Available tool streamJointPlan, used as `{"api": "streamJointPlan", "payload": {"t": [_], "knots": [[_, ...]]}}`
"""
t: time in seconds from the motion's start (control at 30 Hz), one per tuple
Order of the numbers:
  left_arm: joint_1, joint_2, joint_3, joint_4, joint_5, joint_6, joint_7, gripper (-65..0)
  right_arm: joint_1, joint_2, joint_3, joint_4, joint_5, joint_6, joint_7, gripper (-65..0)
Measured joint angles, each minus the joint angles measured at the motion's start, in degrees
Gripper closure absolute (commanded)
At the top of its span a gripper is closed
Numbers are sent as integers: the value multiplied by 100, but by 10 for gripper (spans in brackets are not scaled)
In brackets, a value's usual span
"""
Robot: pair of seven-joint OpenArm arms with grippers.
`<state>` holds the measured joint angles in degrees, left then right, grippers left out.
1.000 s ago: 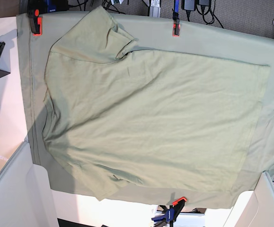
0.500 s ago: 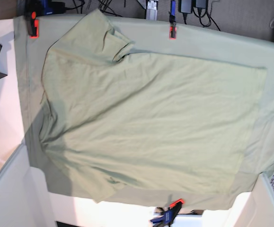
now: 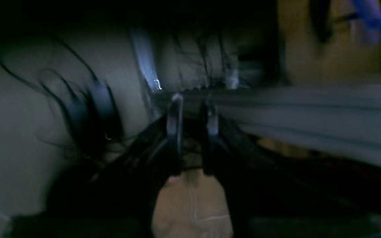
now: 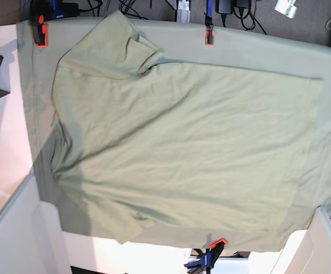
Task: Fold the T-shirt properly
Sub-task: 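Move both grippers in toward the shirt's shoulder corners, then grasp the shirt's shoulder edges with the right and left grippers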
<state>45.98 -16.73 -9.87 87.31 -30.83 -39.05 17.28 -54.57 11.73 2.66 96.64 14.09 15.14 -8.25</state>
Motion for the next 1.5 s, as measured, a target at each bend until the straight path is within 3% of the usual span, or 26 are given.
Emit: {"api": "streamJointPlan", "payload": {"t": [0.27,0.37,0.43,0.5,0.73,0.9,1.1,1.33,1.5], "knots": [[592,-282,-625,1274,-321,-4,74,-91,-232,2,737,1130,466,11,-52,-70],[592,-284,-822,1353,-595,-2,291,-129,-98,0,981,1196,793,2,-63,-190],[592,-282,-951,1392,-933,0,678,-223,9,-2,1139,1220,1325,-197,-243,-293],[595,-282,-1084,1399,-1292,-2,964,-309,173,-57,1298,1231,1690,-387,-605,-346],[656,-317,-1331,1410,-1532,-2,1126,-325,750,-271,1366,1237,1897,-437,-815,-347],[658,-616,-1419,1436,-1532,-2,1123,-325,968,-518,1366,1237,1934,-546,-946,-347],[656,-870,-1421,1436,-1534,-2,1123,-325,1064,-776,1366,1220,1888,-678,-949,-347],[584,-881,-1613,1436,-1567,0,1062,-325,1333,-1093,1362,824,1849,-662,-785,-347],[249,-1106,-1626,1436,-1567,-2,1143,-329,1537,-1161,1283,643,1908,-660,-752,-347]]}}
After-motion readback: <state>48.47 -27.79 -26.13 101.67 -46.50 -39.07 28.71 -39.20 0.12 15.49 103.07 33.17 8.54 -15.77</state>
